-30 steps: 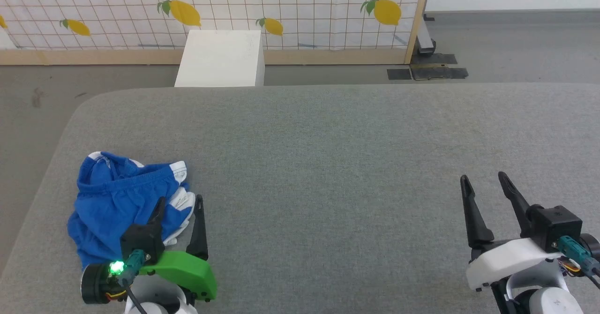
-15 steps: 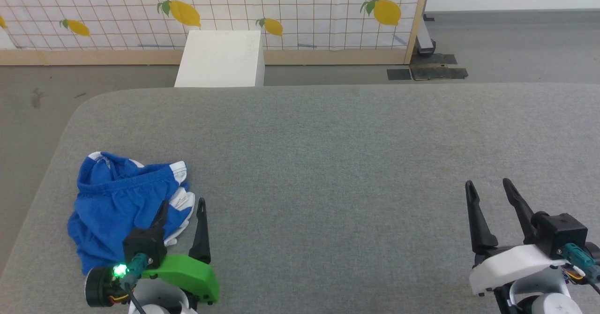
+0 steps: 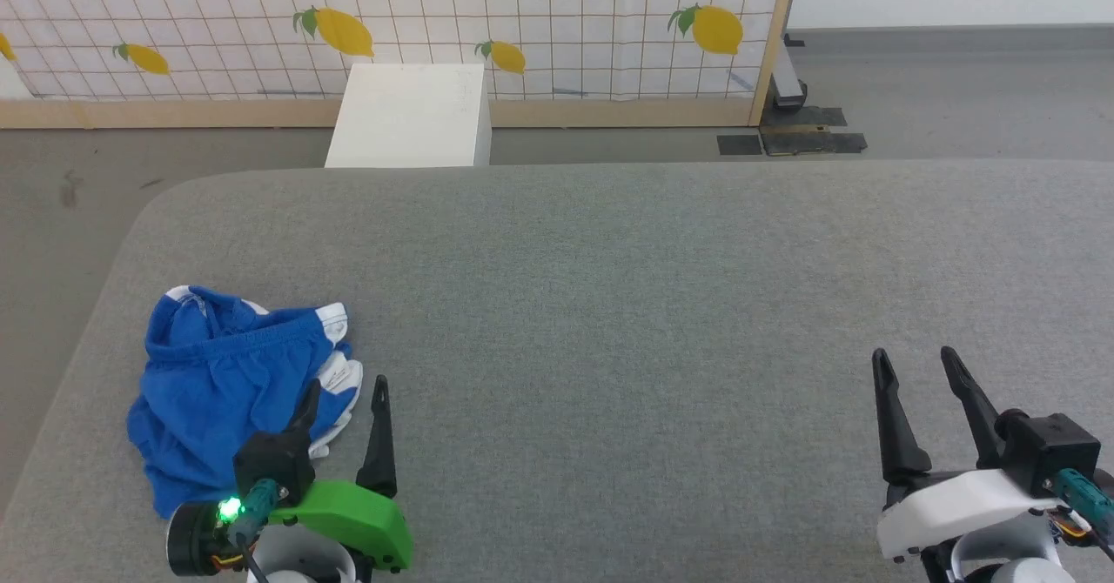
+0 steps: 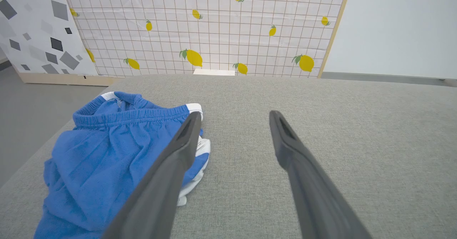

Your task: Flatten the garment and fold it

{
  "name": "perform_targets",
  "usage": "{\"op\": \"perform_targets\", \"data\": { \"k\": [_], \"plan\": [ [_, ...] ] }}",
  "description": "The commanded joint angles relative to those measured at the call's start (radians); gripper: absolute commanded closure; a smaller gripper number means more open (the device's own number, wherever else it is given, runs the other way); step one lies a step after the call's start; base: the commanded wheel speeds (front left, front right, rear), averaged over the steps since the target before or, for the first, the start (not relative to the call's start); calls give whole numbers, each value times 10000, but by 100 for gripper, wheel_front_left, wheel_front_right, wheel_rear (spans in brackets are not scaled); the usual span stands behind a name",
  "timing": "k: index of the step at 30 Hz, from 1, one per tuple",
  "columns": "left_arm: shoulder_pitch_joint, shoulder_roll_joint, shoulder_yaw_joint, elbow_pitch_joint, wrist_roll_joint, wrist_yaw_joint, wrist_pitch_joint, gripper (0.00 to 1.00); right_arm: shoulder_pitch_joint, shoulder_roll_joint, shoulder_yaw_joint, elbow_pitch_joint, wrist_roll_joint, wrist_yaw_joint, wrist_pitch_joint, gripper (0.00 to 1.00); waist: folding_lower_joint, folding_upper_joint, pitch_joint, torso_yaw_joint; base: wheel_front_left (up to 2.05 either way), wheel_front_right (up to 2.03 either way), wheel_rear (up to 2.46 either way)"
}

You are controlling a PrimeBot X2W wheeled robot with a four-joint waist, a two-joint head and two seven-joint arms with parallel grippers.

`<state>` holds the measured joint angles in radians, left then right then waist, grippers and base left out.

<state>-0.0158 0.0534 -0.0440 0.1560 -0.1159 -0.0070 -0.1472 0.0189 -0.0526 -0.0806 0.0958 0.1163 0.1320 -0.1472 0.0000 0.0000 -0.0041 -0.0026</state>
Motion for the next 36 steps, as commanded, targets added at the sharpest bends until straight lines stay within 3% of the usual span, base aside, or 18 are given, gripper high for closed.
{"op": "perform_targets", "data": {
  "k": [1, 23, 36],
  "plan": [
    [-121, -19, -15, 79, -119, -25, -118, 0, 149, 15, -42, 53, 93, -8, -112, 0, 0, 0, -12, 1, 0, 0, 0],
    [-266, -25, -102, 452, -404, -60, -569, 0, 214, 19, -178, 326, 349, -10, -565, 0, 0, 0, 96, 238, 0, 0, 0],
    [-329, -11, 111, 640, -624, -4, -837, 0, 138, 21, 4, 601, 385, -12, -835, 0, 0, 0, 171, 1369, 0, 0, 0]
  ]
}}
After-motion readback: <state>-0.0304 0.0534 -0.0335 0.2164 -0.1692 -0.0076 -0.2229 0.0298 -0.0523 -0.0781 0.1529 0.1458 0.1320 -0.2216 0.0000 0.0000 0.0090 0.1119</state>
